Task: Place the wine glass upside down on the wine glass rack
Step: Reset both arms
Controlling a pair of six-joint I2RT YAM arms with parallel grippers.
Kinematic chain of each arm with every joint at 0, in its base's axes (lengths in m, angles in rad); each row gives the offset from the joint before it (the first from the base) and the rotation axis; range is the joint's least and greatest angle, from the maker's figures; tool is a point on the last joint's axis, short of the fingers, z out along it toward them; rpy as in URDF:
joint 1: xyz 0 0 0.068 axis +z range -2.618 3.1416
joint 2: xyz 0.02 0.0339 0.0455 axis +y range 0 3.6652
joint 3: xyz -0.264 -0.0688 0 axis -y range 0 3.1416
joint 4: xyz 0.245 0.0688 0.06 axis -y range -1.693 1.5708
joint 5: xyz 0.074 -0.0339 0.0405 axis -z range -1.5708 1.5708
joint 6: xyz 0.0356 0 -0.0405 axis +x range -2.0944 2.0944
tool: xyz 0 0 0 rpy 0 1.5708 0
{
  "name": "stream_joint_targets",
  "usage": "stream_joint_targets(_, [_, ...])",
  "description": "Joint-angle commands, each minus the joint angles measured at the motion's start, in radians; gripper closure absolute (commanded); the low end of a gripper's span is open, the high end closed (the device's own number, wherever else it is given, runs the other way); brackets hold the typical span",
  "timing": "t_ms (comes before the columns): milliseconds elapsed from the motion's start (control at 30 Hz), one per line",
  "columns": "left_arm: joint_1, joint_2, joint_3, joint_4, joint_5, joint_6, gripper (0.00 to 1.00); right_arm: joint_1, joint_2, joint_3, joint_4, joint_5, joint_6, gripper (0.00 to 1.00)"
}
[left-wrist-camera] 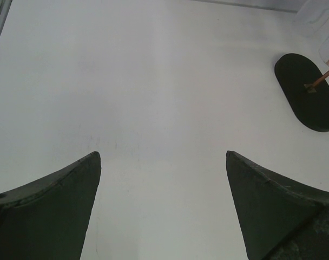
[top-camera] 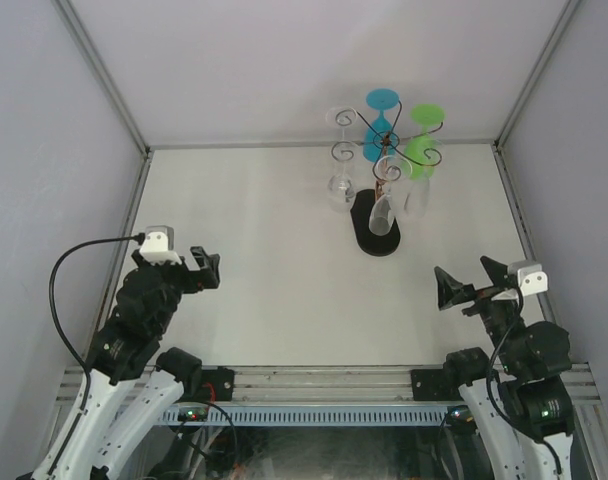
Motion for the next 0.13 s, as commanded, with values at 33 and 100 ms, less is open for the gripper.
stream_joint_targets(33, [0.009,-0.022,-0.018,0.030,0.016,0.014,0.00,0.001,-0.001,-0.002,0.041,0.005,0.014,0.00])
stream_joint_targets(100, [0.008,-0.035,-0.024,0.029,0.011,0.015,0.00,0.001,-0.001,-0.004,0.032,0.010,0.014,0.00])
